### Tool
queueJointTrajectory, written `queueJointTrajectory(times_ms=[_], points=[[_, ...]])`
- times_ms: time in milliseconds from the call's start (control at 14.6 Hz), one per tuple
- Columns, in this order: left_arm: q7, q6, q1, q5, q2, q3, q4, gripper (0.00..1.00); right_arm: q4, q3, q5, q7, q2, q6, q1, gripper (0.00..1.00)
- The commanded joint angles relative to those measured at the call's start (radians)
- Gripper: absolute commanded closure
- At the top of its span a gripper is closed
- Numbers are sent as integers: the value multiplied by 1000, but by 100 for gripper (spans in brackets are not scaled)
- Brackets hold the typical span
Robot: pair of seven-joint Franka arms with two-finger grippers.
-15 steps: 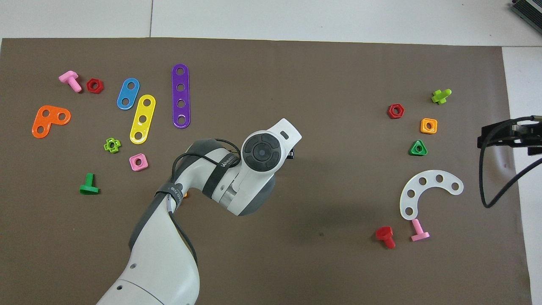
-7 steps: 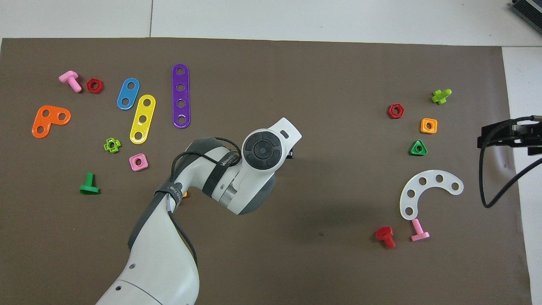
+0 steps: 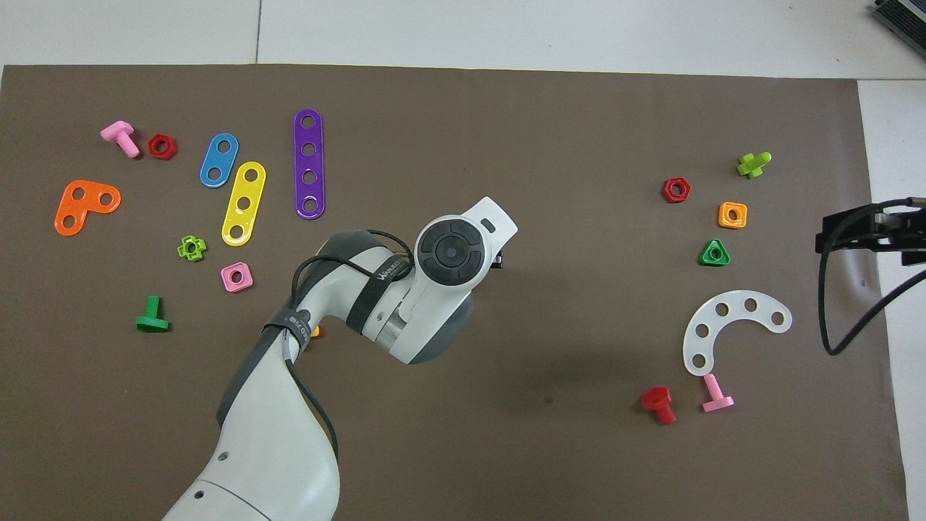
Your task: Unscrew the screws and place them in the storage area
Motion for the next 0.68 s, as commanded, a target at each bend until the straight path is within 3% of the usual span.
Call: queueJointTrajectory(times_ms=[0, 615], points=[[9, -77, -6, 10, -2, 14, 47, 53, -12, 8, 6, -32, -9, 4, -19, 0], [11, -229, 17, -12, -9, 15, 154, 53, -12, 8, 6, -32, -9, 4, -19, 0]])
